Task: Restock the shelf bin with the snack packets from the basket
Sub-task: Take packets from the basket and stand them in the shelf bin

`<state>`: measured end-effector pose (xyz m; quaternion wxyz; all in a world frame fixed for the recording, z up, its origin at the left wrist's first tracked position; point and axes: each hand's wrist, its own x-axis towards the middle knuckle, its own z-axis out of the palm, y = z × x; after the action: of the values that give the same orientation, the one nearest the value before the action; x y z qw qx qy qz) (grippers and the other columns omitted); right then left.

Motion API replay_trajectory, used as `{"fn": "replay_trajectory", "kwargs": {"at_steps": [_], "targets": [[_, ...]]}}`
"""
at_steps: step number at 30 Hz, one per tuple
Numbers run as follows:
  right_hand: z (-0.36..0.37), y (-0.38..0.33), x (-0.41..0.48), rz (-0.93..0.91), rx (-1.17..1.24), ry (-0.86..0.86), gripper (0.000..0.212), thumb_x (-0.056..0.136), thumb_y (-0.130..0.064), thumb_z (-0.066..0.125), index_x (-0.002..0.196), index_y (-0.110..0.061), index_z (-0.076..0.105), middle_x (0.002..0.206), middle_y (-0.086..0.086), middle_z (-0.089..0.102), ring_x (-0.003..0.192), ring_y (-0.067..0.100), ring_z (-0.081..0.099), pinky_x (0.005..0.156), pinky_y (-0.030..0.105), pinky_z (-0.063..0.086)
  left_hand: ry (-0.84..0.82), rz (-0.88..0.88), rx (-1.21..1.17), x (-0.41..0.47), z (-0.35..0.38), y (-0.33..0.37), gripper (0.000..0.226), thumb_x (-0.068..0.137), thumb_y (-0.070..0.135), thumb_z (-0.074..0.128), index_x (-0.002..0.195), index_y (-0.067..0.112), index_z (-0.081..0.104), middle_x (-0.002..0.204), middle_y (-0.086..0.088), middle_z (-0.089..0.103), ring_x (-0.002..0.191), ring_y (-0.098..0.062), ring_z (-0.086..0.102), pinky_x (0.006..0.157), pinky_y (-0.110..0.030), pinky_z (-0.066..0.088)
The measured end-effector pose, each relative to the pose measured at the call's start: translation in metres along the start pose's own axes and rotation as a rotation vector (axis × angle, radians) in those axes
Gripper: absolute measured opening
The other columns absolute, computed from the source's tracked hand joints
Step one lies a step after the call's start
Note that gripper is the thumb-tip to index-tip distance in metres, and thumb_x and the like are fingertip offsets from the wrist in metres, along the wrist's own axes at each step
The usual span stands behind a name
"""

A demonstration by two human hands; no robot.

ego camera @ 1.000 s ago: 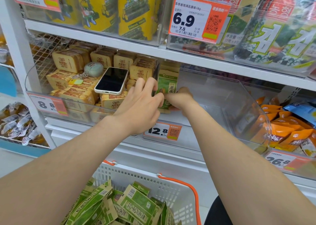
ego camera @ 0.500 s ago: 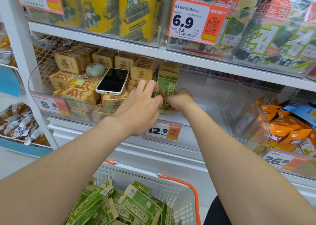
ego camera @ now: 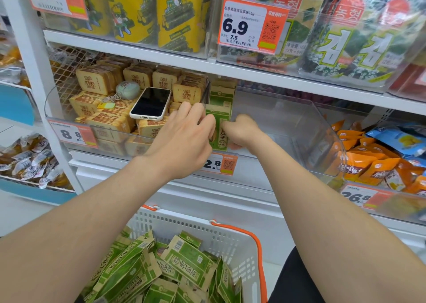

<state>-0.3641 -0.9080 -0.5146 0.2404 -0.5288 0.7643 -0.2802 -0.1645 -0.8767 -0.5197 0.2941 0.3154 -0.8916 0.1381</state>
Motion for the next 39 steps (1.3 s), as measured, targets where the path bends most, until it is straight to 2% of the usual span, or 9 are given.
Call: {"fn": "replay_trajectory", "kwargs": {"at_steps": [3, 6, 9, 14, 21, 27, 30, 34, 39], "targets": [[-0.006, 0.003, -0.024, -0.046, -0.055, -0.031, 0.043, 0.106, -0.044, 0.045, 0.092, -0.007, 0.062, 0.086, 0.010, 0.066, 0.081, 0.031, 0.068, 0.059, 0.031, 0.052, -0.099, 0.005, -0.053, -0.011, -0.005, 0.009, 0.010, 0.089, 0.025, 0.058, 0.091, 0.021, 0.049, 0.080, 0.004, 0.051, 0.078, -0.025, 0.048, 0.065, -0.039, 0.035], [-0.010, 0.011, -0.045, -0.170, -0.131, 0.005, 0.054, 0.109, -0.043, 0.039, 0.078, -0.006, 0.063, 0.079, 0.012, 0.066, 0.084, 0.037, 0.063, 0.067, 0.038, 0.047, -0.278, -0.036, -0.062, -0.024, -0.009, 0.020, 0.011, 0.093, 0.036, 0.053, 0.089, 0.025, 0.053, 0.071, 0.006, 0.060, 0.069, -0.026, 0.060, 0.057, -0.037, 0.048], [-0.012, 0.017, -0.065, -0.341, -0.231, 0.181, 0.043, 0.105, -0.025, 0.042, 0.070, -0.007, 0.060, 0.068, 0.009, 0.061, 0.082, 0.039, 0.057, 0.066, 0.040, 0.041, -0.473, -0.010, 0.001, -0.035, -0.006, 0.030, 0.016, 0.096, 0.037, 0.049, 0.092, 0.027, 0.060, 0.080, 0.004, 0.065, 0.076, -0.028, 0.065, 0.059, -0.035, 0.045], [-0.008, 0.008, -0.111, -0.591, -0.297, 0.405, 0.023, 0.091, -0.016, 0.050, 0.092, -0.016, 0.072, 0.094, 0.004, 0.065, 0.088, 0.025, 0.059, 0.073, 0.036, 0.049, -0.798, 0.030, 0.010, -0.058, 0.015, 0.043, 0.020, 0.101, 0.031, 0.046, 0.104, 0.024, 0.065, 0.098, -0.003, 0.068, 0.088, -0.031, 0.064, 0.065, -0.036, 0.048], [0.035, 0.027, -0.169, -0.611, -0.787, -0.010, 0.012, 0.090, -0.018, 0.052, 0.090, -0.016, 0.064, 0.098, 0.012, 0.068, 0.089, 0.039, 0.064, 0.064, 0.036, 0.036, -1.156, 0.078, -0.015, -0.102, 0.056, 0.078, 0.031, 0.105, 0.031, 0.045, 0.123, 0.015, 0.066, 0.122, -0.009, 0.067, 0.089, -0.025, 0.064, 0.078, -0.035, 0.048], [0.065, 0.067, -0.190, -0.524, -1.009, -0.357, 0.022, 0.095, -0.013, 0.055, 0.075, -0.013, 0.044, 0.076, 0.002, 0.040, 0.073, 0.031, 0.050, 0.058, 0.032, 0.037, -1.426, 0.260, 0.025, -0.177, 0.102, 0.105, 0.033, 0.098, 0.001, 0.057, 0.130, 0.009, 0.063, 0.133, -0.010, 0.062, 0.108, -0.031, 0.066, 0.078, -0.043, 0.056], [0.080, 0.087, -0.197, -0.539, -1.047, -0.511, 0.005, 0.095, -0.012, 0.055, 0.092, -0.016, 0.055, 0.085, 0.003, 0.051, 0.075, 0.029, 0.054, 0.062, 0.034, 0.043, -1.443, 0.390, 0.092, -0.208, 0.113, 0.106, 0.055, 0.094, -0.003, 0.066, 0.146, 0.014, 0.055, 0.153, -0.012, 0.046, 0.126, -0.038, 0.058, 0.093, -0.047, 0.057], [0.097, 0.100, -0.205, -0.509, -1.071, -0.717, 0.024, 0.091, -0.003, 0.053, 0.110, -0.013, 0.063, 0.092, 0.003, 0.059, 0.068, 0.019, 0.057, 0.051, 0.031, 0.042, -1.442, 0.449, 0.119, -0.228, 0.117, 0.098, 0.077, 0.093, -0.004, 0.068, 0.161, 0.013, 0.036, 0.169, -0.013, 0.029, 0.149, -0.040, 0.039, 0.117, -0.054, 0.044], [0.109, 0.093, -0.207, -0.523, -1.115, -0.752, 0.025, 0.089, 0.000, 0.057, 0.076, -0.017, 0.044, 0.098, 0.007, 0.059, 0.069, 0.019, 0.056, 0.058, 0.034, 0.051, -1.417, 0.472, 0.176, -0.216, 0.109, 0.093, 0.049, 0.095, -0.002, 0.068, 0.143, 0.000, 0.057, 0.152, -0.020, 0.046, 0.136, -0.036, 0.047, 0.108, -0.046, 0.049]]}}
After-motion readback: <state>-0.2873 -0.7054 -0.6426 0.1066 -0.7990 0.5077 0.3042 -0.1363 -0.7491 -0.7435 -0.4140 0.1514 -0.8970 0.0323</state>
